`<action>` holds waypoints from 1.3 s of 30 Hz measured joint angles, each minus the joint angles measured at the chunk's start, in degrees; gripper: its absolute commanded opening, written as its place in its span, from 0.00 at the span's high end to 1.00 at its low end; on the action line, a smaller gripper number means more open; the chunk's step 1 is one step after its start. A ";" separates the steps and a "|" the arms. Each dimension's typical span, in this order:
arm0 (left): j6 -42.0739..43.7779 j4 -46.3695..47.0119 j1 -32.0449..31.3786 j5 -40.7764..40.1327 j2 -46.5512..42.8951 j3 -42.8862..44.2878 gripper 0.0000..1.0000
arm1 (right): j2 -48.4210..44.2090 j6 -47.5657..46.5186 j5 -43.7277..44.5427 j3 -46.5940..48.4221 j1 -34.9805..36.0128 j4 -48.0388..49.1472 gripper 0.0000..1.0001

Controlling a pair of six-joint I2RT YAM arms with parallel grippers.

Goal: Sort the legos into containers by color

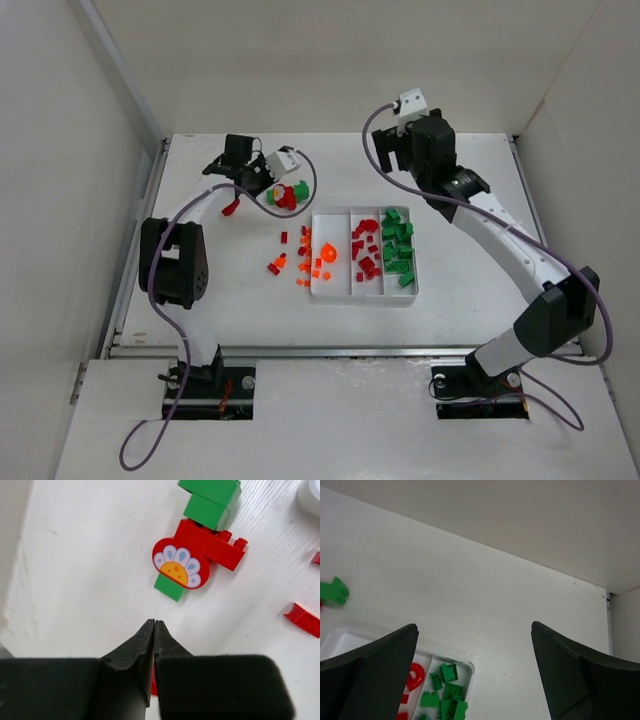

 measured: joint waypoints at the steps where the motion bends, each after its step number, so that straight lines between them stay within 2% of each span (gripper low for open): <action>1: 1.68 -0.83 0.00 1.66 -0.52 1.14 1.00 | -0.87 0.24 0.02 0.00 -0.37 0.98 0.00; 6: 8.15 -3.74 -0.92 7.80 -4.35 2.86 1.00 | -3.78 3.08 -10.38 -0.04 -2.29 2.82 0.00; 12: 7.15 -3.48 -2.80 10.23 -5.55 2.62 1.00 | -3.58 6.91 -19.61 -1.86 -2.23 3.91 0.00; 14: 5.14 -2.91 -2.16 10.21 -5.55 1.75 0.95 | -3.48 7.54 -21.11 -3.23 -2.23 3.76 0.00; 16: 1.86 -2.16 -0.92 9.60 -5.55 0.85 0.76 | -3.30 8.09 -22.10 -4.39 -2.23 3.52 0.00; 18: -1.22 -1.75 0.96 8.94 -5.31 0.74 0.54 | -3.21 8.59 -22.82 -5.03 -2.23 3.26 0.00; 19: -2.45 -1.46 2.21 8.79 -5.16 0.76 0.28 | -3.21 8.85 -23.21 -5.14 -2.23 3.32 0.00; 21: -3.56 -1.46 5.29 8.46 -4.50 0.96 0.08 | -3.21 9.35 -24.26 -5.14 -2.23 3.43 0.00; 22: -2.95 -2.01 7.13 8.20 -3.76 1.55 0.01 | -3.17 9.64 -24.79 -5.14 -2.23 3.50 0.00; 29: 12.66 -6.56 17.33 2.99 6.25 7.39 0.01 | 0.20 10.29 -28.74 -4.11 -2.23 1.86 0.00; 35: 20.90 -13.73 19.21 3.30 17.75 21.86 0.01 | 1.79 10.21 -29.94 -3.72 -2.23 -0.87 0.00; 39: 22.43 -15.30 19.19 2.62 22.05 26.01 0.07 | 1.79 10.05 -30.14 -3.45 -2.23 -1.44 0.00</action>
